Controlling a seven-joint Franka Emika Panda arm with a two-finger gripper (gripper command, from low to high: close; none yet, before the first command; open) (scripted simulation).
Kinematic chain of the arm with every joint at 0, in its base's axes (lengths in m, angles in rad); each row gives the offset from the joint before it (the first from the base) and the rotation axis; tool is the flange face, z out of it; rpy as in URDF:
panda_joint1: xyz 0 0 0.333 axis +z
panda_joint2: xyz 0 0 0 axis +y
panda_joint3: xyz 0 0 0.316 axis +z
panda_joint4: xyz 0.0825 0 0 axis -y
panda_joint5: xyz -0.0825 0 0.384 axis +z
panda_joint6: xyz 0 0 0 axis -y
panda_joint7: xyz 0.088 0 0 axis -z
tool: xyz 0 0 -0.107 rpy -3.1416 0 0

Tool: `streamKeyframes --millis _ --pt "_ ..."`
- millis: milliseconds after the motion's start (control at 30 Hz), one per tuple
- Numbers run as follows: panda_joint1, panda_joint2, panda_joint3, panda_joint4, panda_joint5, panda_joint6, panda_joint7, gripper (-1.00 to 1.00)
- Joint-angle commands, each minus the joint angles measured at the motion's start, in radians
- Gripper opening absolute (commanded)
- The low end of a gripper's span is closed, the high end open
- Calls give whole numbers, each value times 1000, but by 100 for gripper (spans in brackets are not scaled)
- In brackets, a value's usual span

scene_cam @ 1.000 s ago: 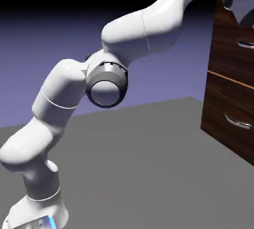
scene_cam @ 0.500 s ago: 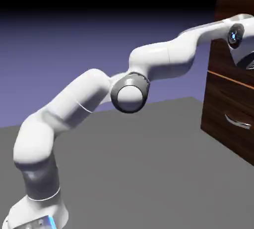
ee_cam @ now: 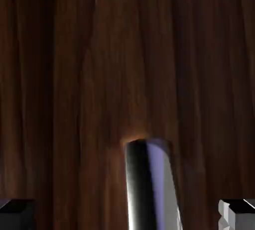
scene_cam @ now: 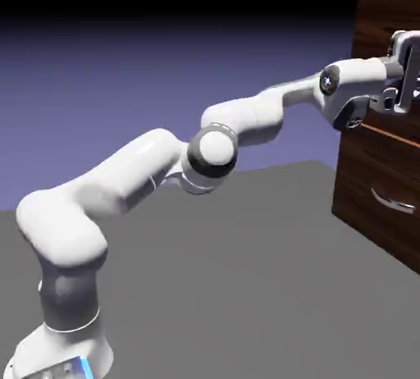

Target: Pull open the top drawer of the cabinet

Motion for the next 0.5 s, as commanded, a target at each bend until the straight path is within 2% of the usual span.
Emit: streamKeyframes --millis 0,467 --pt "0 0 0 0 0 0 0 -100" --pt "57 -211 320 -223 274 131 -609 -100"
